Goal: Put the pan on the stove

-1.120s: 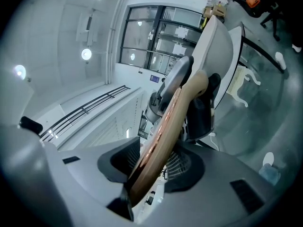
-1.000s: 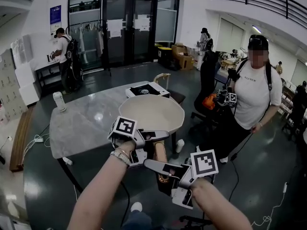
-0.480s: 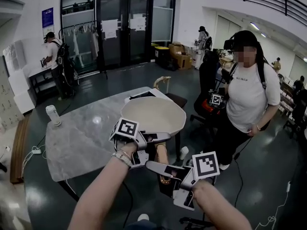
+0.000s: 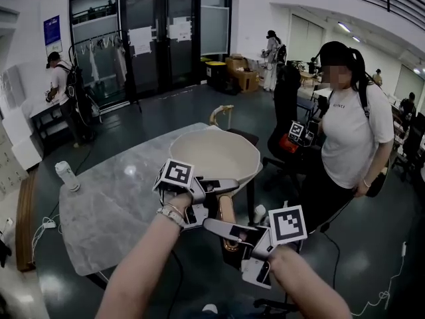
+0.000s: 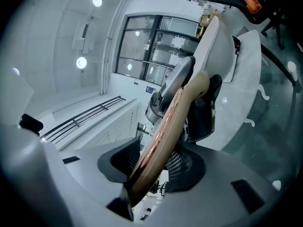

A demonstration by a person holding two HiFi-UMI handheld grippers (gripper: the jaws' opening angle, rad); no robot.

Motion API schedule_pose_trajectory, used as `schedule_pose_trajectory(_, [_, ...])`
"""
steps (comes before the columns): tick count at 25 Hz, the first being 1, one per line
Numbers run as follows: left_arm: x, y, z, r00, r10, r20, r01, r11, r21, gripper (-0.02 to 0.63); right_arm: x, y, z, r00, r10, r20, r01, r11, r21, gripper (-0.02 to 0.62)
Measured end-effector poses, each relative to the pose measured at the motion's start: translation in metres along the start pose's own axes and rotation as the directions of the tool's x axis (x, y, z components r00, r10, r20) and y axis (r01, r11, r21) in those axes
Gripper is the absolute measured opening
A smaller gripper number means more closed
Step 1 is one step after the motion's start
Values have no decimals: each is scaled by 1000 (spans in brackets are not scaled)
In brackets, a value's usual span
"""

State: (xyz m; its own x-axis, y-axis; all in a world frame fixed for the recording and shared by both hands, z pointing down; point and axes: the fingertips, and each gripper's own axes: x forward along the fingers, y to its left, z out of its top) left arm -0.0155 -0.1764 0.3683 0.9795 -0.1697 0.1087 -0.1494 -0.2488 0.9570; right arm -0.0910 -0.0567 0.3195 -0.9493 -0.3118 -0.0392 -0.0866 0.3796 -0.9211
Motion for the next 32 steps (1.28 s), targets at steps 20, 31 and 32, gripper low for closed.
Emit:
schedule_pose_trajectory(20, [59, 30, 131, 991, 34, 129, -32, 999, -20, 258, -8, -53, 131, 994, 39, -103, -40, 999, -2, 162])
schedule_pose_trajectory(31, [74, 37, 169, 981, 33, 193, -34, 999, 2, 258, -12, -73, 167, 985, 67, -156, -72, 997, -26, 163])
schedule_pose_trajectory(32, [74, 38, 172, 980, 34, 196, -34, 999, 1, 258, -11, -74, 169, 985, 71, -158, -76, 997, -28, 163])
